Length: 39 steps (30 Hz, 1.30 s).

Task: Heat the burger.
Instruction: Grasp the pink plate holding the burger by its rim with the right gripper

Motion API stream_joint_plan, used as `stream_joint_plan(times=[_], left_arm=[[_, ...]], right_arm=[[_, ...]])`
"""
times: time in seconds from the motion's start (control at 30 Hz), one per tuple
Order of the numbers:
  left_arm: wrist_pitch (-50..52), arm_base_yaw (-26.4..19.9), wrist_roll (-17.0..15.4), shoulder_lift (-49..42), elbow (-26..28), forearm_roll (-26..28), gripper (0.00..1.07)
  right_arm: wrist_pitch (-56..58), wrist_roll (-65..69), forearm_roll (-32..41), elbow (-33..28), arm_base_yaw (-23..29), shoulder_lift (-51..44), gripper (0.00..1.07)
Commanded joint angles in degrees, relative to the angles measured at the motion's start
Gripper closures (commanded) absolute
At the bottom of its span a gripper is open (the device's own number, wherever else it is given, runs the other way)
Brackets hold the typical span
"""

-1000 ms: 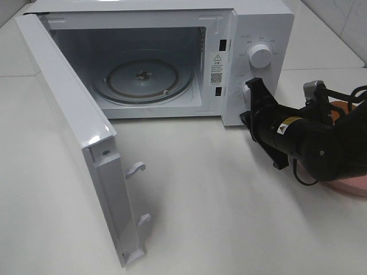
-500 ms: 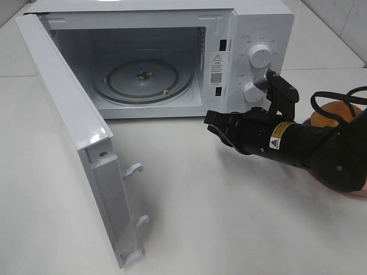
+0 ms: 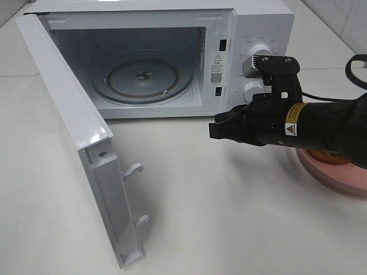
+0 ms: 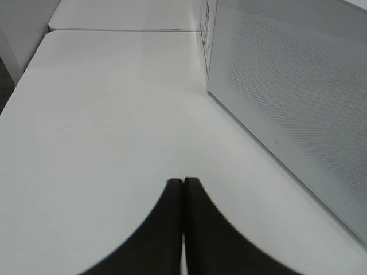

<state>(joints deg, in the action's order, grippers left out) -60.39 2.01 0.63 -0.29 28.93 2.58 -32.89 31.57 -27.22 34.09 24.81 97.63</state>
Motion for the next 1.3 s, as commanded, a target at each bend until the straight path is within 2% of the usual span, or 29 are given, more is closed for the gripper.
stream_joint_plan(times=[0.03,0.1,0.2,0.3,0.37,0.5,0.6,0.63,0.67,0.93,1.13,1.17,1.2,1.23,1.27,1.3], left_arm=[[0.8,-0.1,0.0,-1.1,-0.1,0.2,1.06],[0.8,-0.1,0.0,-1.1,-0.1,0.2,1.06],[0.8,-0.1,0.0,-1.1,-0.1,0.2,1.06],[0.8,-0.1,0.0,-1.1,-0.1,0.2,1.06],[0.8,-0.1,0.0,-1.1,-0.1,0.2,1.06],[0.8,-0.1,0.0,-1.1,-0.1,0.2,1.06],[0.8,-0.1,0.0,-1.1,-0.1,0.2,1.06],[0.8,-0.1,0.0,-1.1,-0.1,0.2,1.06],[0.8,-0.1,0.0,-1.1,-0.1,0.2,1.06],[0.8,-0.1,0.0,-1.1,-0.1,0.2,1.06],[0.8,-0.1,0.0,-1.1,-0.1,0.2,1.06],[0.8,-0.1,0.0,-1.1,-0.1,0.2,1.06],[0.8,-0.1,0.0,-1.1,-0.1,0.2,1.06],[0.8,-0.1,0.0,-1.1,-0.1,0.2,1.06],[0.8,-0.1,0.0,-1.1,-0.1,0.2,1.06],[0.8,-0.1,0.0,-1.1,-0.1,0.2,1.06]], right_arm=[[9.2,5.0,-7.0,1.5,-0.1,-3.9,0.97],[11.5,6.6,-8.3,1.8,-0.1,-4.7,0.96],[21.1,11.0,-12.7,3.2,-0.1,-7.0,0.95],[22.7,11.5,-12.8,3.4,-0.1,-7.4,0.95],[29.9,12.5,-12.0,3.6,-0.1,-8.8,0.95],[35.1,12.5,-11.2,3.6,-0.1,-9.7,0.95],[38.9,11.3,-7.7,3.6,-0.1,-10.6,0.95],[41.4,7.6,-3.9,3.6,0.1,-11.4,0.95],[41.4,7.6,-3.9,3.6,0.1,-11.4,0.95],[53.1,-19.8,15.2,3.6,5.3,-12.1,0.92],[59.4,-22.9,17.4,3.6,5.3,-12.1,0.86],[60.3,-22.9,17.4,3.6,5.3,-12.1,0.83],[61.5,-22.9,17.4,3.6,5.3,-12.1,0.76],[61.5,-22.9,17.4,3.6,5.3,-12.1,0.76],[62.7,-22.9,17.4,3.6,5.3,-12.1,0.68],[62.7,-22.9,17.4,3.6,5.3,-12.1,0.68]])
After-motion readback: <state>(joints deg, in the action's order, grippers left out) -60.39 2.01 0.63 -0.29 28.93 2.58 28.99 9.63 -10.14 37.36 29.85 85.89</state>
